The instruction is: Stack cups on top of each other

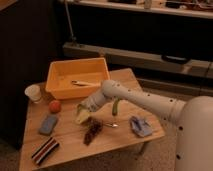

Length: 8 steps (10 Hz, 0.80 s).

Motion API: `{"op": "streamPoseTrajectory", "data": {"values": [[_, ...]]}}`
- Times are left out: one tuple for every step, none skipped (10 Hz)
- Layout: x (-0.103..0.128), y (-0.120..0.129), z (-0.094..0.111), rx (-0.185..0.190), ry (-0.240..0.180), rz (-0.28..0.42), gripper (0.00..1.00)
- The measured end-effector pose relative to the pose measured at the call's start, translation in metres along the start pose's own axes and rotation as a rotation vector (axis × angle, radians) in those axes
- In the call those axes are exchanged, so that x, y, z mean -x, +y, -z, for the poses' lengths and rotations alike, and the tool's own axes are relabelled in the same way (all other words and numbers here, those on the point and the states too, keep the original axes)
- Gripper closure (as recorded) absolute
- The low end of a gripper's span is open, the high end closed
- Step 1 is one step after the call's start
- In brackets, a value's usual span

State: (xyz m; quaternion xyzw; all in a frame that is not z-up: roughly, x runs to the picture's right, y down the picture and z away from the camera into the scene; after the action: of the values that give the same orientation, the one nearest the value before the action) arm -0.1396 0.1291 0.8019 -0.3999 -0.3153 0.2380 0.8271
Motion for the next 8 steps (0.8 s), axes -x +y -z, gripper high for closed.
{"op": "streamPoseTrajectory", "data": {"values": [[-0.0012, -0.0005, 0.001, -0.002, 0.0, -0.002, 0.2], [-0.0016, -0.0007, 0.0008, -0.001, 0.0, -0.003, 0.2], [-0.0014, -0.0004, 0.0003, 0.0, 0.0, -0.002, 0.2], [-0.0015, -0.0004, 0.0003, 0.0, 0.0, -0.002, 0.2], [-0.0013, -0.0002, 0.0, 0.0, 0.0, -0.002, 0.2], [-0.0014, -0.0002, -0.0002, 0.0, 0.001, -0.002, 0.2], [-0.0015, -0.0003, -0.0001, 0.0, 0.001, -0.002, 0.2], [-0.0015, 0.0, -0.0005, 0.001, 0.001, -0.002, 0.2]]}}
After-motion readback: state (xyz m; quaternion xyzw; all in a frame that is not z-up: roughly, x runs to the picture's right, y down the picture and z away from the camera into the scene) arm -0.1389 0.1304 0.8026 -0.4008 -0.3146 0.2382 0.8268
